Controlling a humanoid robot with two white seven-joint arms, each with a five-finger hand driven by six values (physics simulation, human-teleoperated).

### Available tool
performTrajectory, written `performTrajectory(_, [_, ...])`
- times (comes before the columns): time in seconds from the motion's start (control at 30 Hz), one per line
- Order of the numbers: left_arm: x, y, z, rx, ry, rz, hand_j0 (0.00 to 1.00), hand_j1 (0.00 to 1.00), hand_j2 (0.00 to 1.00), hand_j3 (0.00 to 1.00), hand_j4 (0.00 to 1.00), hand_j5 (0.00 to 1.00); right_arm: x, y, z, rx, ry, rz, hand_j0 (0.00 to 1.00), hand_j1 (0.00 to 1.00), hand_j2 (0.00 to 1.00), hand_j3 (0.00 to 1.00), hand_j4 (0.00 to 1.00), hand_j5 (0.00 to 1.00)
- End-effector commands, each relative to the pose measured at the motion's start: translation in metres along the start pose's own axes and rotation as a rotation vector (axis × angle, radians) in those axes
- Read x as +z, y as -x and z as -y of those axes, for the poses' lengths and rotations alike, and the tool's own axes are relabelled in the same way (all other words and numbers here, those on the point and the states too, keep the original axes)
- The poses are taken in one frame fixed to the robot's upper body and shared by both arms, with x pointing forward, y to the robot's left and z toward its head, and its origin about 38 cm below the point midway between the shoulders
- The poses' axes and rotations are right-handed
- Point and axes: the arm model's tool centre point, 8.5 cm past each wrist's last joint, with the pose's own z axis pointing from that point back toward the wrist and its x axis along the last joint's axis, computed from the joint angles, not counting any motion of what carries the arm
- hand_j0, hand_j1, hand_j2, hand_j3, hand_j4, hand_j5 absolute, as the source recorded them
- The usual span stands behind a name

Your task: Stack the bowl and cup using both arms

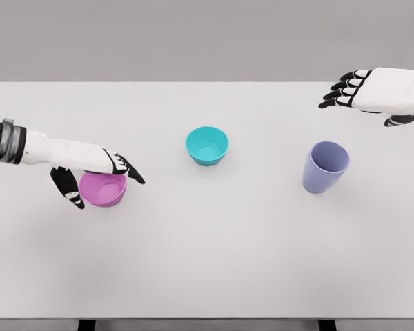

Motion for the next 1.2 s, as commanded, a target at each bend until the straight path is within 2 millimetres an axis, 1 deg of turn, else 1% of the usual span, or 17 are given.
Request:
performTrajectory(0.0, [0.0, 0.0, -0.003, 0.002, -0.009, 0.0, 1.0, 1.0, 1.0, 1.0, 1.0, 1.0, 0.001, 0.0, 0.0, -0.003, 0.002, -0.002, 1.0, 1.0, 1.0, 1.0, 1.0, 1.0])
performTrajectory(0.07, [-0.001, 0.0, -0.001, 0.006, -0.007, 0.002, 1.0, 1.0, 1.0, 1.0, 1.0, 1.0, 0.001, 0.0, 0.0, -0.003, 0.002, -0.002, 1.0, 1.0, 1.0, 1.0, 1.0, 1.0])
performTrajectory(0.2, [-0.001, 0.008, -0.001, 0.016, -0.01, -0.017, 1.0, 1.0, 1.0, 1.0, 1.0, 1.0, 0.001, 0.0, 0.0, -0.003, 0.002, -0.002, 1.0, 1.0, 1.0, 1.0, 1.0, 1.0])
performTrajectory(0.4, [-0.003, 0.01, 0.002, 0.019, -0.003, -0.02, 1.0, 1.0, 1.0, 1.0, 1.0, 1.0, 0.001, 0.0, 0.0, -0.003, 0.002, -0.002, 1.0, 1.0, 1.0, 1.0, 1.0, 1.0])
performTrajectory(0.67, [-0.002, 0.012, 0.002, 0.022, 0.001, -0.036, 1.0, 1.0, 1.0, 1.0, 1.0, 1.0, 0.0, 0.0, 0.0, -0.004, 0.001, -0.001, 1.0, 1.0, 1.0, 1.0, 1.0, 1.0])
performTrajectory(0.73, [-0.006, 0.016, 0.0, 0.025, 0.0, -0.039, 1.0, 1.0, 1.0, 1.0, 1.0, 1.0, 0.0, 0.0, 0.0, -0.004, 0.001, -0.001, 1.0, 1.0, 1.0, 1.0, 1.0, 1.0])
performTrajectory(0.83, [-0.006, 0.016, 0.0, 0.025, 0.0, -0.039, 1.0, 1.0, 1.0, 1.0, 1.0, 1.0, 0.0, 0.0, 0.0, -0.004, 0.001, -0.001, 1.0, 1.0, 1.0, 1.0, 1.0, 1.0])
performTrajectory(0.97, [-0.008, 0.017, 0.005, 0.035, 0.005, -0.039, 1.0, 1.0, 1.0, 1.0, 1.0, 1.0, 0.0, 0.0, 0.0, -0.004, 0.001, -0.001, 1.0, 1.0, 1.0, 1.0, 1.0, 1.0])
performTrajectory(1.17, [-0.008, 0.018, 0.005, 0.033, 0.008, -0.043, 1.0, 1.0, 1.0, 1.0, 1.0, 1.0, 0.0, 0.0, 0.0, -0.004, 0.001, -0.001, 1.0, 1.0, 1.0, 1.0, 1.0, 1.0])
